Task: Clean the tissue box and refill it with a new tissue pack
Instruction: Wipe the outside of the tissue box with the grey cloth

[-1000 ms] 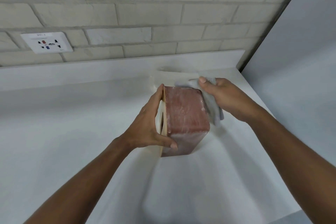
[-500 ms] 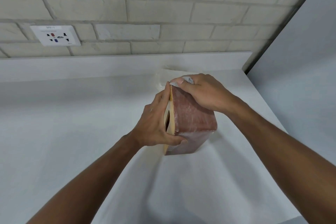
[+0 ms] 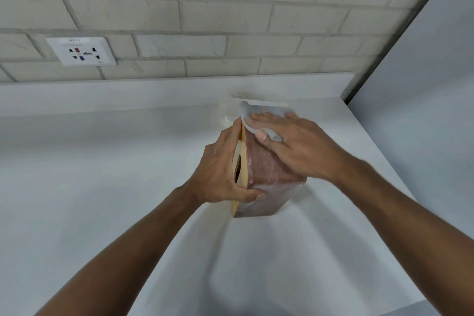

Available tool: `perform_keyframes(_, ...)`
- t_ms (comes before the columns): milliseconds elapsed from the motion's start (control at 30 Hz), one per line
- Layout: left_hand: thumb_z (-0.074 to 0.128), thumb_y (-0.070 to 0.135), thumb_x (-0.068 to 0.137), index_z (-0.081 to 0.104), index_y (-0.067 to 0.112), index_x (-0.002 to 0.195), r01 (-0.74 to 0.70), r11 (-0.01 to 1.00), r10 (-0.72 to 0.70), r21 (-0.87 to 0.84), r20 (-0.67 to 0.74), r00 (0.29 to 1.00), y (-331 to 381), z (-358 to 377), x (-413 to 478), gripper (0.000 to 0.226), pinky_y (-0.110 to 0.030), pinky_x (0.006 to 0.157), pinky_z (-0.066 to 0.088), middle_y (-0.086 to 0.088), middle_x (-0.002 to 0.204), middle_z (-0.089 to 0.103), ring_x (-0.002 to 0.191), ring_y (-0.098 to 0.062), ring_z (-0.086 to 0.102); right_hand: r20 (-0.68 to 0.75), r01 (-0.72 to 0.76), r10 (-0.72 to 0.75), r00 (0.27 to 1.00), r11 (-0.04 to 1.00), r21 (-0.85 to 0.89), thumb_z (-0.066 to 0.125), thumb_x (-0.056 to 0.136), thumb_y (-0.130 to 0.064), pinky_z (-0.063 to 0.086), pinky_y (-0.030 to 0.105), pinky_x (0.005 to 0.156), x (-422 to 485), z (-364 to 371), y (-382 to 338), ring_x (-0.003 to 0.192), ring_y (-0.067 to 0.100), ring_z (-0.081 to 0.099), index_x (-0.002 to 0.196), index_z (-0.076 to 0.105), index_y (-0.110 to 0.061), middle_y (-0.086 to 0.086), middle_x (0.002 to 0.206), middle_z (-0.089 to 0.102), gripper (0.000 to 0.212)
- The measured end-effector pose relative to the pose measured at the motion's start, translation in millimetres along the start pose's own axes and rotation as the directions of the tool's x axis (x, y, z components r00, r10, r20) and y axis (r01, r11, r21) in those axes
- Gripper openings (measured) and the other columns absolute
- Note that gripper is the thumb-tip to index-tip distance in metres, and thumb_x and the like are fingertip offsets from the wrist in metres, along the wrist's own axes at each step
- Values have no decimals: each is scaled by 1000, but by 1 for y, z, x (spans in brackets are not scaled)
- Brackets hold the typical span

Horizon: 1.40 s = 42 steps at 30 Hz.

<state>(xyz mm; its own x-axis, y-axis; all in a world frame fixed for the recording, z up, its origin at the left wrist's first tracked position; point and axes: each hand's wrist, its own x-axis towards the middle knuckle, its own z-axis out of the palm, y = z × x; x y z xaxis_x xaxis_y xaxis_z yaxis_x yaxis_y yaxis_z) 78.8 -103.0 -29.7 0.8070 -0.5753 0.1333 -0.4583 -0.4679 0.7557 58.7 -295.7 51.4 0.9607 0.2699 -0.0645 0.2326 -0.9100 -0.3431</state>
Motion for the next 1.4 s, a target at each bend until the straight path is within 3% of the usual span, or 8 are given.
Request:
perform_keyframes(100,72,76,50,1,23,165,-1,1000,1,-1,4,1000,-1,0,0,146,-49,115,37,3,157,35,145,-20,38,20,-129,130,991,991,-25,18,101,-59,21,50,119,5,-3,0,147,26,26,149,33,-46,-14,159,31,51)
perform_keyframes(233,74,73,48,27,19,157,8,1000,-8,-17,-7,1000,0,0,-1,130,-50,109,42,11,142,42,130,-12,44,-1,98,-98,995,995,-4,21,102,-53,14,39,123,-8,9,-13,149,3,17,151,35,-35,-15,159,28,54)
perform_keyframes(367,72,76,51,7,22,164,-10,1000,10,11,-5,1000,0,0,0,141,-39,108,37,6,156,37,142,-16,39,-40,-86,85,996,996,-29,17,100,-60,26,44,118,2,0,-4,146,17,30,149,34,-43,-16,158,32,54)
perform_keyframes(667,65,83,51,-3,14,166,25,996,-26,84,12,1000,4,0,-2,150,-54,119,31,-2,164,28,150,-22,32,-49,-58,55,997,997,-43,26,105,-47,18,35,121,-8,-2,1,149,8,20,151,34,-34,-11,160,29,49)
perform_keyframes(767,65,80,52,9,11,165,11,996,-11,84,-8,1000,4,2,-2,143,-53,114,36,0,155,38,141,-22,40,-22,114,-114,993,993,-13,28,106,-42,11,30,123,-21,11,-11,148,3,17,152,34,-28,-10,160,27,48)
perform_keyframes(1067,65,78,55,32,10,156,-54,995,58,82,-52,997,3,3,-3,126,-49,104,44,12,135,42,122,-12,45,-38,72,-72,997,997,7,28,105,-48,23,34,120,-8,8,-14,145,7,30,148,42,-32,-11,156,37,48)
perform_keyframes(1200,66,80,54,16,9,163,-35,995,38,89,-28,999,2,1,-1,140,-50,111,39,3,154,41,138,-20,43,-75,-9,6,997,999,-39,28,105,-47,41,43,106,6,2,-18,125,25,54,136,51,-32,-3,139,57,41)
perform_keyframes(1400,63,84,50,-6,19,166,36,995,-36,94,-1,999,2,3,-6,150,-54,120,27,-2,164,28,151,-21,29,-69,-81,81,994,997,11,26,103,-54,26,29,112,-12,-9,15,142,12,37,145,42,-41,-12,150,47,47)
